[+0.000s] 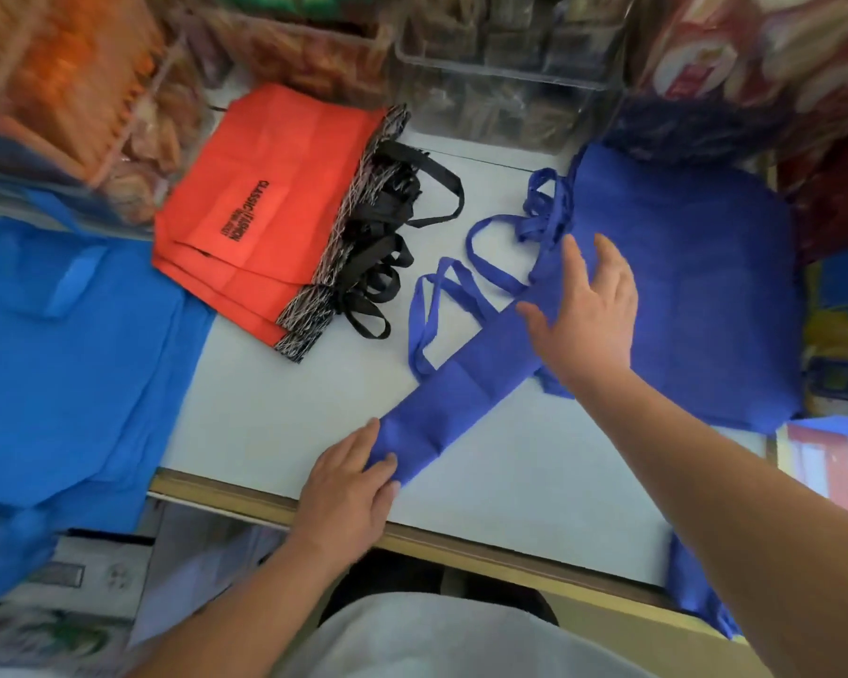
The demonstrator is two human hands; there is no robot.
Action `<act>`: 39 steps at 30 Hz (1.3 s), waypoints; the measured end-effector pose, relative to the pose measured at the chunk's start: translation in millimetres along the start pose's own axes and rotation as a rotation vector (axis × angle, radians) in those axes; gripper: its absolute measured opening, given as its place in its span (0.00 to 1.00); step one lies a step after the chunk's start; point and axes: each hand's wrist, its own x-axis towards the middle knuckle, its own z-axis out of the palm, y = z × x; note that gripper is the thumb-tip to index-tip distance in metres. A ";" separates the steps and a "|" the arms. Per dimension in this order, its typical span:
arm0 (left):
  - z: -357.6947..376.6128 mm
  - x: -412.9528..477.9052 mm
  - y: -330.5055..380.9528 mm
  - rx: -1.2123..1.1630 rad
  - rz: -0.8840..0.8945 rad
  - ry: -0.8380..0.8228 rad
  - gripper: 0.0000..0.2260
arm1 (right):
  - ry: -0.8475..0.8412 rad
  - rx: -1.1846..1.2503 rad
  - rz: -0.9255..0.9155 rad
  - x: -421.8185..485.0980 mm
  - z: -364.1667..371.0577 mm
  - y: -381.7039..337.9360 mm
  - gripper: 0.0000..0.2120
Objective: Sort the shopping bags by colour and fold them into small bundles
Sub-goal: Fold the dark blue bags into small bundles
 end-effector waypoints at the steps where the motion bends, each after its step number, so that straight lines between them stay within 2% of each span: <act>1: 1.0 -1.9 1.8 -0.010 -0.008 -0.002 0.15 | -0.008 0.025 -0.015 -11.3 10.6 -5.5 0.39; 3: 3.7 -3.5 6.1 -0.033 -0.003 0.003 0.15 | -0.065 0.083 -0.108 -43.7 32.9 -12.8 0.32; 5: 5.7 -3.2 13.6 -0.063 -0.009 0.015 0.14 | -0.241 0.121 -0.196 -76.9 53.9 -21.2 0.26; 8: 8.1 3.7 32.9 -0.199 -0.112 0.063 0.05 | -0.546 0.140 -0.140 -103.7 77.1 -21.3 0.27; 9: 7.9 7.1 39.0 -0.255 -0.168 0.076 0.04 | -0.583 0.143 -0.147 -106.7 81.2 -18.0 0.28; 12: 6.8 18.2 50.7 -0.402 -0.346 0.071 0.11 | -0.585 0.136 -0.218 -110.5 84.9 -2.9 0.33; 14: 4.6 23.5 56.0 -0.513 -0.479 0.002 0.17 | -0.614 0.137 -0.222 -108.2 82.6 4.8 0.36; 16: -0.8 28.7 59.5 -0.627 -0.573 -0.097 0.19 | -0.668 0.149 -0.210 -104.3 76.9 6.6 0.29; 18: -7.5 34.4 59.8 -0.694 -0.607 -0.192 0.19 | -0.716 0.202 -0.184 -100.6 72.2 8.3 0.24; 22: -26.8 38.4 56.8 -0.690 -0.553 -0.353 0.15 | -0.803 0.341 -0.116 -104.1 63.1 15.8 0.22; 25: -40.2 35.6 62.8 -0.854 -0.572 -0.376 0.12 | -0.758 0.416 -0.077 -116.1 56.9 23.9 0.18; 28: -57.8 36.3 73.2 -0.994 -0.637 -0.347 0.13 | -0.685 0.448 -0.110 -128.4 46.4 28.8 0.16; 30: -67.3 37.8 78.9 -1.050 -0.679 -0.289 0.13 | -0.698 0.521 -0.106 -141.4 31.0 34.5 0.23; 32: -78.4 41.4 85.5 -1.102 -0.692 -0.238 0.11 | -0.664 0.563 -0.191 -159.4 13.9 39.0 0.31; 35: -92.9 48.8 97.0 -1.214 -0.668 -0.244 0.05 | -0.475 0.502 -0.348 -182.4 0.5 40.1 0.28; 37: -100.4 50.7 105.7 -1.279 -0.618 -0.264 0.08 | -0.409 0.593 -0.238 -182.2 -4.9 37.3 0.20; 39: -102.0 53.9 108.4 -1.214 -0.528 -0.279 0.13 | -0.442 0.747 -0.025 -173.6 -11.9 33.4 0.14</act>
